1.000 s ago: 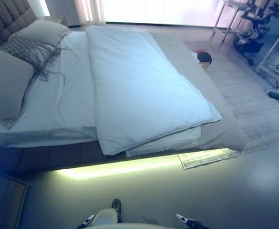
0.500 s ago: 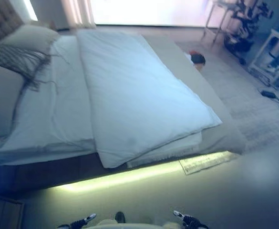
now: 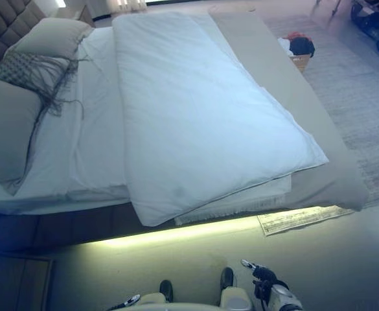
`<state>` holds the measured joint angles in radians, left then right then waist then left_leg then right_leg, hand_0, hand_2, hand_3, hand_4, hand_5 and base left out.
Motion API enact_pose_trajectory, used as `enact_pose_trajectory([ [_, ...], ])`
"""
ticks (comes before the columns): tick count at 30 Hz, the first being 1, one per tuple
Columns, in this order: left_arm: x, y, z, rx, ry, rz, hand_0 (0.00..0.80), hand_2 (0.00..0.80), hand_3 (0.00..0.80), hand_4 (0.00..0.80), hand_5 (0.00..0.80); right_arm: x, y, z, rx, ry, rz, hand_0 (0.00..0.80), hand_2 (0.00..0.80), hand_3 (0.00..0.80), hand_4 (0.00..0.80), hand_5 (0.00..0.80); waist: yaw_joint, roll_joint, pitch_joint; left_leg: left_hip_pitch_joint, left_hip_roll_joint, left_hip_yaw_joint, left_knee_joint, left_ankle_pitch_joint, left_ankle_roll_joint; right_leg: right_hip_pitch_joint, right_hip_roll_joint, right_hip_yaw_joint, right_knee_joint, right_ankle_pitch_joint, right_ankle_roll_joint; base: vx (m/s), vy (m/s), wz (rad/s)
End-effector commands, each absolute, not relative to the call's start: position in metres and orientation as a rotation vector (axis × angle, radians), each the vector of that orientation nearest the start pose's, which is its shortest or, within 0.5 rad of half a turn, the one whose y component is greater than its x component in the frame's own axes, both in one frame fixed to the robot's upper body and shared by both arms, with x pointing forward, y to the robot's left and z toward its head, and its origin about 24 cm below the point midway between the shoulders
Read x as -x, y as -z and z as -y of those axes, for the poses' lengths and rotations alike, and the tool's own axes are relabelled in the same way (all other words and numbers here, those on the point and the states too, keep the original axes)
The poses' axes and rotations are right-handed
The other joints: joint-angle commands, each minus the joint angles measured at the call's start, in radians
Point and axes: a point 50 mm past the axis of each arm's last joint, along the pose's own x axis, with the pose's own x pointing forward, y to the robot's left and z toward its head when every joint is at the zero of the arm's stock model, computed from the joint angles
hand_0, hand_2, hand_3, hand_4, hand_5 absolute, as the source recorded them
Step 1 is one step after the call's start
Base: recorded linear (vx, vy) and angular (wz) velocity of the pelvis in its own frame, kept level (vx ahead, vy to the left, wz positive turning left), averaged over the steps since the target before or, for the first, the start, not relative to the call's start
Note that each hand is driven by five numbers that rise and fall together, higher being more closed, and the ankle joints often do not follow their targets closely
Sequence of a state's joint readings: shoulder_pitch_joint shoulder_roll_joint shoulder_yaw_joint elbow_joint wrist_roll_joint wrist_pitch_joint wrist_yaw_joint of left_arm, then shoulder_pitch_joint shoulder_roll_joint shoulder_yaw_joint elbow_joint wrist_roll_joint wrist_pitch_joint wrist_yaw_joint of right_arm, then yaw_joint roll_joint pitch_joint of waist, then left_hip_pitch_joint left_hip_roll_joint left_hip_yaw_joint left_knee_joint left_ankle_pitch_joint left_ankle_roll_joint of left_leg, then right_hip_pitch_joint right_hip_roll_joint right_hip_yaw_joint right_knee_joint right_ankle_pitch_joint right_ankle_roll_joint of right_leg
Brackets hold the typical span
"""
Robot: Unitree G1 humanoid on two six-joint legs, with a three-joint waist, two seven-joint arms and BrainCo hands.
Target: Make the bed neatly
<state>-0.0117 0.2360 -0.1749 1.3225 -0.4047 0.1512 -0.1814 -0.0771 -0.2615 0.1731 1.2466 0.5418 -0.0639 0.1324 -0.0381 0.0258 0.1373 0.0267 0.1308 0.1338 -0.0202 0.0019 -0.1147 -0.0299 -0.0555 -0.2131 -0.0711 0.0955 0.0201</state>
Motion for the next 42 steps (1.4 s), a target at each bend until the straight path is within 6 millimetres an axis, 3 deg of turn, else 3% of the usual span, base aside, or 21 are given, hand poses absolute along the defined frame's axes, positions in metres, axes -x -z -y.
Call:
enact_pose_trajectory([
  [1, -0.063, 0.170, -0.222, 0.124, -0.090, -1.462, 0.000, 0.000, 0.000, 0.000, 0.000, -0.132, 0.150, 0.229, -0.174, 0.181, -1.031, 0.000, 0.000, 0.000, 0.000, 0.000, 0.001, -0.034, -0.009, -0.010, -0.045, -0.007, 0.172, -0.112, 0.065, -0.109, -0.103, 0.001, 0.211, -0.091, 0.065, 0.191, 0.038, 0.05],
  [4, -0.062, 0.171, -0.219, 0.155, -0.105, -1.453, 0.000, 0.000, 0.000, 0.000, 0.000, -0.134, 0.149, 0.232, -0.148, 0.173, -1.042, 0.000, 0.000, 0.000, 0.000, 0.000, 0.017, -0.044, 0.007, -0.129, -0.027, -0.040, 0.412, 0.013, 0.019, -0.041, -0.090, -0.017, 0.188, -0.115, 0.026, 0.142, 0.059, 0.12],
  [5, -0.061, 0.171, -0.217, 0.169, -0.118, -1.448, 0.000, 0.000, 0.000, 0.000, 0.000, -0.133, 0.149, 0.233, -0.132, 0.165, -1.049, 0.000, 0.000, 0.000, 0.000, 0.000, 0.026, -0.049, 0.016, -0.161, -0.008, -0.041, 0.413, 0.026, 0.006, -0.016, -0.095, -0.013, 0.180, -0.120, 0.030, 0.147, 0.147, 0.08],
  [7, -0.057, 0.172, -0.218, 0.184, -0.149, -1.447, 0.000, 0.000, 0.000, 0.000, 0.000, -0.130, 0.149, 0.235, -0.142, 0.167, -1.052, 0.000, 0.000, 0.000, 0.000, 0.000, 0.028, -0.050, 0.021, -0.136, 0.038, -0.026, 0.328, 0.035, -0.003, 0.010, -0.107, -0.010, 0.174, -0.127, 0.043, 0.225, 0.281, -0.16],
  [9, -0.051, 0.172, -0.222, 0.180, -0.170, -1.458, 0.000, 0.000, 0.000, 0.000, 0.000, -0.126, 0.150, 0.236, -0.177, 0.174, -1.050, 0.000, 0.000, 0.000, 0.000, 0.000, 0.032, -0.042, 0.013, -0.079, 0.093, -0.017, 0.139, 0.061, -0.012, 0.038, -0.124, -0.013, 0.165, -0.132, 0.068, 0.257, 0.356, -0.19],
  [12, -0.056, 0.170, -0.229, 0.119, -0.172, -1.433, 0.000, 0.000, 0.000, 0.000, 0.000, -0.127, 0.148, 0.239, -0.236, 0.216, -1.009, 0.000, 0.000, 0.000, 0.000, 0.000, 0.047, -0.032, 0.015, -0.094, 0.145, -0.040, 0.027, 0.108, -0.044, 0.061, -0.159, -0.002, 0.161, -0.146, 0.098, 0.141, 0.356, -0.07],
  [15, -0.061, 0.168, -0.233, 0.107, -0.151, -1.421, 0.000, 0.000, 0.000, 0.000, 0.000, -0.128, 0.148, 0.241, -0.287, 0.267, -0.995, 0.000, 0.000, 0.000, 0.000, 0.000, 0.036, -0.034, 0.017, -0.115, 0.123, -0.018, 0.113, 0.065, -0.046, 0.065, -0.221, 0.004, 0.169, -0.124, 0.142, 0.093, 0.409, 0.01],
  [18, -0.063, 0.167, -0.237, 0.137, -0.177, -1.418, 0.000, 0.000, 0.000, 0.000, 0.000, -0.120, 0.149, 0.245, -0.310, 0.286, -1.009, 0.000, 0.000, 0.000, 0.000, 0.000, 0.035, -0.037, 0.004, -0.107, 0.067, 0.002, 0.149, 0.009, -0.013, 0.085, -0.287, 0.023, 0.119, -0.063, 0.174, 0.133, 0.364, 0.03],
  [22, -0.065, 0.164, -0.246, 0.105, -0.165, -1.415, 0.000, 0.000, 0.000, 0.000, 0.000, -0.130, 0.146, 0.243, -0.385, 0.280, -0.953, 0.000, 0.000, 0.000, 0.000, 0.000, 0.052, -0.035, -0.003, -0.091, 0.041, 0.028, 0.151, -0.023, 0.016, 0.029, -0.334, -0.010, 0.197, -0.034, 0.162, 0.098, 0.216, -0.11],
  [24, -0.066, 0.163, -0.250, 0.097, -0.167, -1.404, 0.000, 0.000, 0.000, 0.000, 0.000, -0.140, 0.143, 0.239, -0.424, 0.251, -0.918, 0.000, 0.000, 0.000, 0.000, 0.000, 0.061, -0.036, 0.002, -0.085, 0.043, 0.036, 0.146, -0.031, 0.028, 0.002, -0.321, -0.025, 0.229, -0.050, 0.155, 0.049, 0.034, -0.23],
  [26, -0.074, 0.162, -0.251, 0.068, -0.157, -1.388, 0.000, 0.000, 0.000, 0.000, 0.000, -0.158, 0.137, 0.234, -0.481, 0.256, -0.843, 0.000, 0.000, 0.000, 0.000, 0.000, 0.068, -0.045, 0.016, -0.104, 0.041, 0.018, 0.150, -0.039, 0.033, -0.041, -0.270, -0.018, 0.221, -0.067, 0.154, -0.050, -0.134, -0.12],
  [28, -0.094, 0.158, -0.252, 0.040, -0.141, -1.338, 0.000, 0.000, 0.000, 0.000, 0.000, -0.188, 0.124, 0.230, -0.527, 0.279, -0.732, 0.000, 0.000, 0.000, 0.000, 0.000, 0.070, -0.057, 0.059, -0.188, 0.043, 0.008, 0.201, -0.046, 0.023, -0.101, -0.239, -0.005, 0.188, -0.053, 0.157, -0.226, -0.207, -0.03],
  [29, -0.108, 0.155, -0.250, 0.049, -0.139, -1.298, 0.000, 0.000, 0.000, 0.000, 0.000, -0.208, 0.113, 0.229, -0.543, 0.286, -0.669, 0.000, 0.000, 0.000, 0.000, 0.000, 0.070, -0.050, 0.091, -0.253, 0.052, -0.010, 0.243, -0.038, 0.018, -0.152, -0.245, 0.027, 0.209, -0.046, 0.149, -0.216, -0.154, 0.32],
  [32, -0.128, 0.150, -0.246, 0.062, -0.117, -1.246, 0.000, 0.000, 0.000, 0.000, 0.000, -0.236, 0.097, 0.226, -0.610, 0.301, -0.607, 0.000, 0.000, 0.000, 0.000, 0.000, 0.068, -0.040, 0.142, -0.364, 0.062, -0.048, 0.321, -0.030, 0.005, -0.249, -0.225, 0.049, 0.284, -0.075, 0.134, -0.180, -0.118, 0.37],
  [37, -0.145, 0.146, -0.240, 0.080, -0.105, -1.205, 0.000, 0.000, 0.000, 0.000, 0.000, -0.262, 0.076, 0.242, -0.593, 0.438, -0.553, 0.000, 0.000, 0.000, 0.000, 0.000, 0.075, -0.019, 0.199, -0.493, 0.057, -0.100, 0.386, -0.021, -0.009, -0.381, -0.229, 0.057, 0.384, -0.101, 0.117, -0.094, -0.070, 0.06],
  [42, -0.161, 0.139, -0.243, 0.089, -0.112, -1.171, 0.000, 0.000, 0.000, 0.000, 0.000, -0.289, 0.048, 0.258, -0.573, 0.431, -0.492, 0.000, 0.000, 0.000, 0.000, 0.000, 0.085, 0.002, 0.255, -0.624, 0.034, -0.120, 0.483, -0.050, 0.005, -0.545, -0.241, 0.066, 0.547, -0.150, 0.097, -0.081, -0.019, 0.09],
])
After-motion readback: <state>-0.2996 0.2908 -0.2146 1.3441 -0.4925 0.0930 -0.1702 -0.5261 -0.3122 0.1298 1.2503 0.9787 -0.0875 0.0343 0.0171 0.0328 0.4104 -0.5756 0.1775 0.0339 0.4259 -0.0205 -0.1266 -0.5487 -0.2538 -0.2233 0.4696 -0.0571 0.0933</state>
